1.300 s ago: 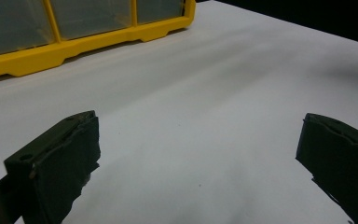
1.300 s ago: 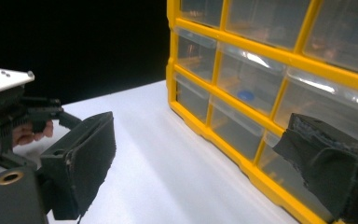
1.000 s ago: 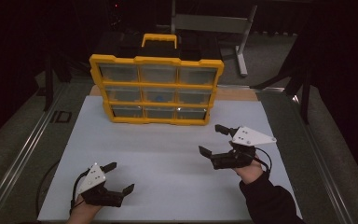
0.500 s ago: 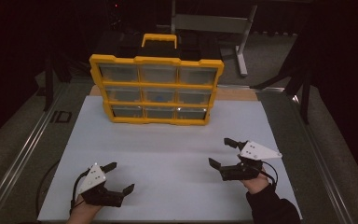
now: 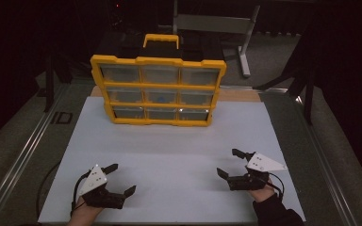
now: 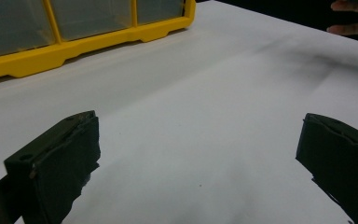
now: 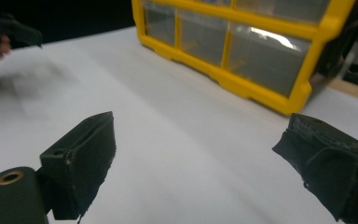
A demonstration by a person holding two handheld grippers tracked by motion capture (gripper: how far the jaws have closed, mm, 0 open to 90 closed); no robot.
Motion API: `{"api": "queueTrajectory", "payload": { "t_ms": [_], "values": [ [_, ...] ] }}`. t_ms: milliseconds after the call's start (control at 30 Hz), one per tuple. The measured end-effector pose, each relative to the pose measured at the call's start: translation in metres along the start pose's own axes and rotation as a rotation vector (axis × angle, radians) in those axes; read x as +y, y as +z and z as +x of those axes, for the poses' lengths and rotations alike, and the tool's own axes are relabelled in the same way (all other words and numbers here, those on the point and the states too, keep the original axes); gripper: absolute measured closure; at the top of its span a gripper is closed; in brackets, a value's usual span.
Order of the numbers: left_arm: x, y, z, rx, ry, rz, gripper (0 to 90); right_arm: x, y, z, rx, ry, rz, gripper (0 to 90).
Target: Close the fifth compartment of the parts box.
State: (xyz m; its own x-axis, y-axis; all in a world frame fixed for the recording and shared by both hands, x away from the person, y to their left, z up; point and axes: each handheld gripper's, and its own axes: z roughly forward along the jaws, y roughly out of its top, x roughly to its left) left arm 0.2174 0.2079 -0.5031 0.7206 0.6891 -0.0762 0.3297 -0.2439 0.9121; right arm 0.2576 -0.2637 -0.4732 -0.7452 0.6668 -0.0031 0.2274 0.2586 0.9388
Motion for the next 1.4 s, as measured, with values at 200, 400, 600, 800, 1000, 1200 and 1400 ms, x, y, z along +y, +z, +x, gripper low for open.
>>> {"api": "queueTrajectory", "payload": {
  "t_ms": [200,400,600,800,1000,1200,1400],
  "values": [
    [0.000,0.000,0.000,0.000,0.000,-0.002,0.0,-0.014,0.000,-0.002,-0.014,-0.003,0.023,9.4],
    [0.000,0.000,0.000,-0.001,0.001,0.000,0.0,-0.024,-0.003,-0.003,-0.029,0.029,0.044,9.4],
    [0.000,0.000,0.000,0.000,0.003,-0.002,0.0,-0.031,-0.005,-0.005,-0.076,0.038,0.074,9.5],
    [0.000,0.000,0.000,0.000,0.003,-0.002,0.0,-0.035,-0.007,-0.006,-0.119,0.036,0.104,9.5],
    [0.000,0.000,0.000,0.000,0.003,-0.002,0.0,-0.036,-0.007,-0.005,-0.171,0.013,0.121,9.5],
    [0.000,0.000,0.000,0.002,0.004,0.000,0.0,-0.036,-0.005,-0.004,-0.217,-0.013,0.121,9.4],
    [0.000,0.000,0.000,0.001,0.004,-0.001,0.0,-0.036,-0.003,-0.001,-0.199,-0.012,0.110,9.5]
  ]
}}
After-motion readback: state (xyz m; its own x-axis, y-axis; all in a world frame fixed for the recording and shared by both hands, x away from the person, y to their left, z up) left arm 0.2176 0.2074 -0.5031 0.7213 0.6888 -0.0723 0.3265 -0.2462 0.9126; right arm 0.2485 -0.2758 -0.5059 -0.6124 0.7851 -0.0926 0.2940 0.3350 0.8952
